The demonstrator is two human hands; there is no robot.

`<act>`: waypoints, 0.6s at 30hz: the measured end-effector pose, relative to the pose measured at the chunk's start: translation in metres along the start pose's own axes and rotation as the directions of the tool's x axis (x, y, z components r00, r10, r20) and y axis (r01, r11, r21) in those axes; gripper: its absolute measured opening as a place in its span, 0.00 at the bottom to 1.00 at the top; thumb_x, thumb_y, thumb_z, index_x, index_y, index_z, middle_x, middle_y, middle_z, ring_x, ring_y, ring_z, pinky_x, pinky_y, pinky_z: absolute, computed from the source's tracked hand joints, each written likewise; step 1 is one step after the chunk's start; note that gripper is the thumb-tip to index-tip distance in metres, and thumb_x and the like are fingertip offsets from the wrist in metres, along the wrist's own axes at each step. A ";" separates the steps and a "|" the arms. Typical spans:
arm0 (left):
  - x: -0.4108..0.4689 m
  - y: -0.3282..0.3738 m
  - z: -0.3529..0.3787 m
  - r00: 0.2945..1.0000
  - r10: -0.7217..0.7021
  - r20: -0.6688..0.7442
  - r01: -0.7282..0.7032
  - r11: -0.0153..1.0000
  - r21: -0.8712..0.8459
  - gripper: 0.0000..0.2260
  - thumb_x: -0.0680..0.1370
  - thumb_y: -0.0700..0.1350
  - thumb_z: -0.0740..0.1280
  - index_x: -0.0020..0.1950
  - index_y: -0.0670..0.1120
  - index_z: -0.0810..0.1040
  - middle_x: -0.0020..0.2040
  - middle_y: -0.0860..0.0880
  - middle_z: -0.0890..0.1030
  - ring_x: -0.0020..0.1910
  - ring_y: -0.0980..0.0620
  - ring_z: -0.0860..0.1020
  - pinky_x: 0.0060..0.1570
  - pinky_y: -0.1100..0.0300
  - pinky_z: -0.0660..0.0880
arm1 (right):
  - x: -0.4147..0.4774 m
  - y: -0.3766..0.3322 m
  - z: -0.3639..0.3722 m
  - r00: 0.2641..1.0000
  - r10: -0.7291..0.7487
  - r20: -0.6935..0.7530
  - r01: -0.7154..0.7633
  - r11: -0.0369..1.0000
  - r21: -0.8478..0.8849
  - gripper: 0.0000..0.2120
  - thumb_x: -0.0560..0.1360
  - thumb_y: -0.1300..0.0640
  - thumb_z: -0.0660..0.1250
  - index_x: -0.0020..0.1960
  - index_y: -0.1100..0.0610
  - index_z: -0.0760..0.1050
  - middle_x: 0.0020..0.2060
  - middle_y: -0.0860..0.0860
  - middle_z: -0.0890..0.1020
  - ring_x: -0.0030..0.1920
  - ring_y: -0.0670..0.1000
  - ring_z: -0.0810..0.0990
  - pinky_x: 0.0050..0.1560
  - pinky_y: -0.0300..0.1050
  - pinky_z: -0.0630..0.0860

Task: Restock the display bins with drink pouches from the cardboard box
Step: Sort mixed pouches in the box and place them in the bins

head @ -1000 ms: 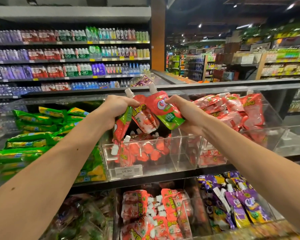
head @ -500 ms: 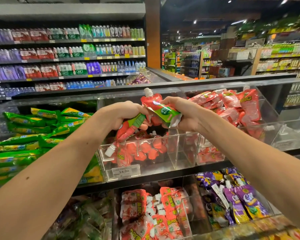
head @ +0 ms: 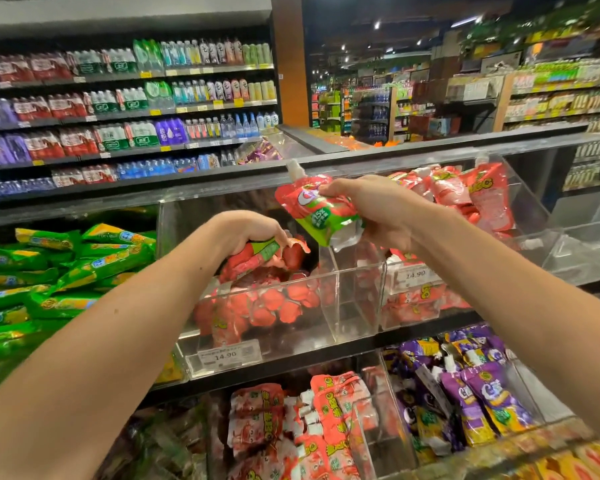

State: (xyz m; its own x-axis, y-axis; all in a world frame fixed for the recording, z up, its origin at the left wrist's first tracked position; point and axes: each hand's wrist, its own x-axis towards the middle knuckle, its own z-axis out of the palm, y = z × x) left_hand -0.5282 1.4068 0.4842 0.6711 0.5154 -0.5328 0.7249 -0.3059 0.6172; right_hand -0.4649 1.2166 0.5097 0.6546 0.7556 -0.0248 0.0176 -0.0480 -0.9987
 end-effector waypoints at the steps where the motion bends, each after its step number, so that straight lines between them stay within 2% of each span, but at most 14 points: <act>1: 0.005 0.006 0.004 1.000 0.016 -0.026 -0.015 0.999 0.029 0.11 0.82 0.45 0.60 0.49 0.39 0.77 0.39 0.42 0.80 0.35 0.46 0.77 0.44 0.53 0.76 | -0.002 0.001 0.000 1.000 -0.002 0.004 0.002 1.000 0.006 0.08 0.78 0.59 0.68 0.53 0.64 0.76 0.36 0.56 0.86 0.31 0.50 0.84 0.28 0.42 0.78; 3: 0.011 0.017 0.014 0.998 0.044 -0.046 -0.039 0.993 0.110 0.11 0.82 0.43 0.60 0.56 0.38 0.78 0.52 0.37 0.80 0.48 0.40 0.80 0.59 0.47 0.75 | -0.005 0.002 -0.001 1.000 -0.010 0.017 0.010 1.000 0.011 0.08 0.79 0.60 0.67 0.53 0.64 0.77 0.32 0.55 0.84 0.26 0.49 0.82 0.23 0.39 0.75; 5: 0.018 0.025 0.023 0.993 0.075 -0.089 -0.058 0.981 0.183 0.16 0.84 0.41 0.58 0.70 0.36 0.72 0.68 0.36 0.75 0.67 0.36 0.74 0.68 0.45 0.70 | -0.009 0.004 -0.004 0.999 -0.021 0.042 0.020 1.000 0.013 0.08 0.80 0.60 0.66 0.54 0.65 0.77 0.33 0.56 0.83 0.24 0.48 0.80 0.20 0.38 0.72; 7: 0.028 0.029 0.030 0.991 0.083 -0.102 -0.060 0.976 0.211 0.18 0.85 0.38 0.55 0.73 0.32 0.67 0.72 0.39 0.70 0.73 0.38 0.68 0.70 0.47 0.68 | -0.009 0.007 -0.010 0.998 -0.031 0.051 0.031 0.999 0.008 0.08 0.80 0.60 0.65 0.52 0.65 0.78 0.34 0.57 0.82 0.23 0.48 0.79 0.19 0.37 0.72; 9: 0.033 0.027 0.036 0.992 0.094 -0.089 -0.073 0.975 0.211 0.18 0.85 0.39 0.55 0.73 0.32 0.67 0.73 0.38 0.70 0.73 0.38 0.68 0.71 0.48 0.67 | -0.008 0.011 -0.015 0.997 -0.043 0.063 0.043 0.999 0.003 0.08 0.79 0.60 0.65 0.50 0.65 0.80 0.36 0.58 0.83 0.26 0.49 0.81 0.23 0.40 0.76; 11: 0.038 0.024 0.036 0.988 0.127 -0.085 -0.106 0.970 0.218 0.16 0.84 0.40 0.57 0.70 0.34 0.71 0.69 0.34 0.74 0.70 0.36 0.71 0.69 0.46 0.70 | -0.006 0.014 -0.020 0.996 -0.042 0.084 0.042 0.999 -0.004 0.08 0.80 0.60 0.65 0.48 0.63 0.80 0.36 0.57 0.85 0.31 0.50 0.83 0.31 0.44 0.81; 12: 0.035 0.022 0.034 0.989 0.127 -0.076 -0.108 0.970 0.220 0.14 0.84 0.42 0.58 0.66 0.37 0.74 0.63 0.35 0.78 0.65 0.36 0.76 0.65 0.45 0.73 | -0.006 0.015 -0.021 0.995 -0.038 0.090 0.040 0.999 -0.019 0.07 0.80 0.59 0.66 0.47 0.62 0.80 0.37 0.57 0.85 0.33 0.51 0.84 0.36 0.47 0.82; 13: 0.033 0.018 0.030 0.990 0.126 -0.070 -0.109 0.971 0.211 0.10 0.84 0.43 0.59 0.58 0.40 0.77 0.54 0.36 0.80 0.56 0.38 0.81 0.58 0.45 0.77 | -0.005 0.016 -0.022 0.995 -0.037 0.091 0.041 0.998 -0.037 0.07 0.80 0.59 0.66 0.47 0.61 0.80 0.37 0.56 0.85 0.34 0.52 0.83 0.39 0.49 0.81; 15: 0.030 0.011 0.020 0.986 0.157 -0.060 -0.150 0.983 0.101 0.09 0.82 0.43 0.62 0.45 0.41 0.77 0.40 0.42 0.80 0.35 0.46 0.81 0.40 0.53 0.80 | -0.005 0.016 -0.021 0.994 -0.035 0.099 0.041 0.998 -0.056 0.07 0.80 0.59 0.66 0.50 0.62 0.80 0.38 0.57 0.85 0.35 0.52 0.83 0.37 0.47 0.81; 16: 0.029 0.008 0.014 0.978 0.194 -0.075 -0.193 0.981 0.012 0.09 0.81 0.42 0.64 0.42 0.43 0.78 0.38 0.43 0.80 0.31 0.49 0.79 0.36 0.57 0.78 | -0.005 0.015 -0.019 0.995 -0.038 0.096 0.043 0.998 -0.050 0.08 0.80 0.59 0.66 0.51 0.63 0.80 0.38 0.57 0.85 0.34 0.52 0.83 0.36 0.46 0.82; 18: 0.020 0.005 0.003 0.947 0.265 -0.183 -0.294 0.943 -0.155 0.11 0.81 0.45 0.66 0.39 0.45 0.77 0.36 0.46 0.78 0.29 0.52 0.76 0.32 0.61 0.74 | -0.003 0.015 -0.012 0.995 -0.057 0.081 0.061 0.997 -0.053 0.07 0.80 0.60 0.64 0.48 0.63 0.79 0.34 0.55 0.84 0.31 0.50 0.82 0.33 0.43 0.82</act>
State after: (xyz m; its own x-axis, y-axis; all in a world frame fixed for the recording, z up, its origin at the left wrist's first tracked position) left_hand -0.5107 1.4128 0.4747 0.7993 0.5531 -0.2349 0.4623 -0.3163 0.8284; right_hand -0.4573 1.2054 0.4952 0.5889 0.8077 0.0283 0.0976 -0.0364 -0.9946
